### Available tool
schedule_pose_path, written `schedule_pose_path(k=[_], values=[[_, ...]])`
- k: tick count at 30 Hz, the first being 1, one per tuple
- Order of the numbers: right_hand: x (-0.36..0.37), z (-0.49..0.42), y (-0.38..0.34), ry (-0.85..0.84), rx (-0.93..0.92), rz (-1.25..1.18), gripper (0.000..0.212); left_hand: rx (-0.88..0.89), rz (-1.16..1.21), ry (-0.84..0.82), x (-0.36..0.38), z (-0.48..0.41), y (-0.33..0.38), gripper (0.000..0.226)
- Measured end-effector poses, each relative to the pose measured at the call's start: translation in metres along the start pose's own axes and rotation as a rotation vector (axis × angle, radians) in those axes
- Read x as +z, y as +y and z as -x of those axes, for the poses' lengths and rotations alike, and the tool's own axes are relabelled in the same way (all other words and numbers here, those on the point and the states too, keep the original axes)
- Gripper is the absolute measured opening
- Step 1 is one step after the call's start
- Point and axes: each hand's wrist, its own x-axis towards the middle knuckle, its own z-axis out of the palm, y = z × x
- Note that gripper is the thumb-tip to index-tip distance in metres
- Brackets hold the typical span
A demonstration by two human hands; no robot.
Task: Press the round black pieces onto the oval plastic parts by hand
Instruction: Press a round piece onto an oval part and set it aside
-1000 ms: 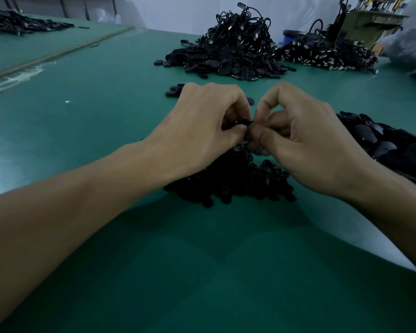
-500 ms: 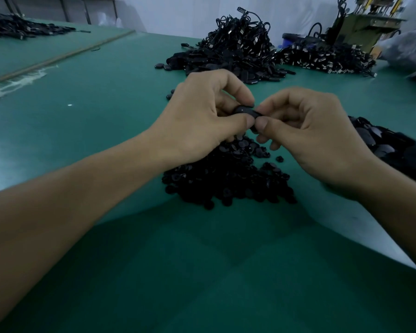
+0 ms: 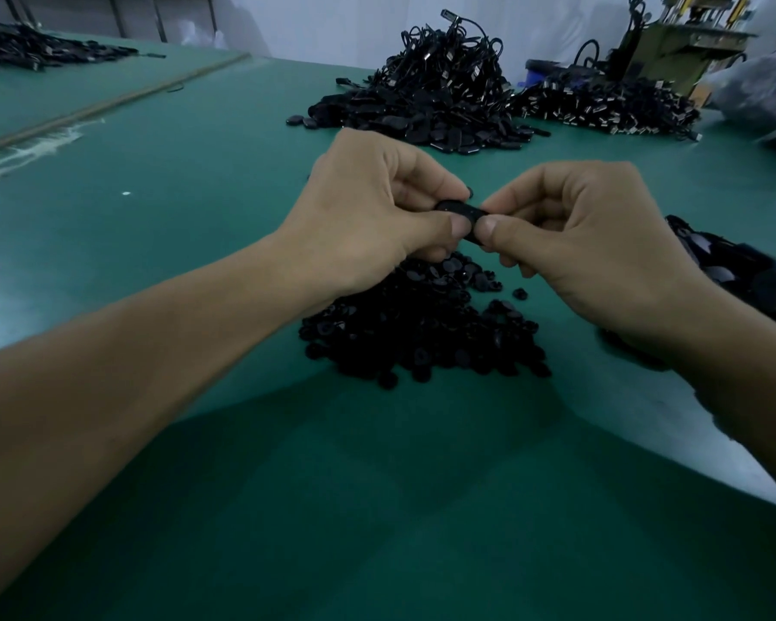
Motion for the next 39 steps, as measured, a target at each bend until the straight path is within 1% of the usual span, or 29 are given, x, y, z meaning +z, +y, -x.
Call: schedule_pose_path(k=[5,9,15,19,22,25,27,29,31,33,34,36,37,39], values=[[-0.001,-0.003,-0.001,0.029,-0.009,-0.032,0.013,0.033,-0.002,0.002,0.001,-0.001,0.003,0.013],[-0.002,-0.003,-0.001,0.022,-0.004,-0.053,0.015,0.018,-0.012,-0.004,0.002,-0.001,0.003,0.013],[-0.005,-0.002,-0.002,-0.008,-0.019,-0.050,0.012,0.043,-0.059,0.004,0.002,-0.003,0.003,0.012],[-0.007,-0.003,-0.003,-0.050,-0.007,-0.065,0.008,0.012,0.004,0.001,0.002,-0.004,0.002,0.011],[-0.011,-0.004,0.002,-0.069,0.012,0.048,0.009,-0.015,-0.012,0.042,0.000,-0.009,-0.004,0.014],[-0.026,-0.006,0.011,-0.059,0.005,0.337,0.014,-0.071,-0.018,0.143,-0.010,-0.021,-0.014,0.013],[-0.043,-0.008,0.013,-0.121,0.027,0.500,0.018,-0.119,0.005,0.221,-0.020,-0.032,-0.021,0.013],[-0.056,-0.009,0.012,-0.273,0.107,0.590,0.023,-0.188,0.022,0.274,-0.030,-0.042,-0.028,0.014],[-0.061,-0.007,0.008,-0.457,0.204,0.622,0.030,-0.281,0.032,0.300,-0.036,-0.050,-0.035,0.014],[-0.065,-0.005,0.003,-0.598,0.294,0.572,0.044,-0.367,0.008,0.306,-0.039,-0.056,-0.043,0.014],[-0.068,-0.004,0.002,-0.637,0.329,0.544,0.056,-0.399,-0.015,0.302,-0.039,-0.059,-0.046,0.014],[-0.075,-0.004,0.004,-0.662,0.367,0.511,0.074,-0.435,-0.063,0.299,-0.039,-0.065,-0.050,0.012],[-0.078,-0.004,0.006,-0.662,0.378,0.499,0.077,-0.435,-0.086,0.301,-0.039,-0.068,-0.052,0.010],[-0.080,-0.004,0.009,-0.670,0.391,0.486,0.075,-0.421,-0.126,0.315,-0.037,-0.073,-0.052,0.011]])
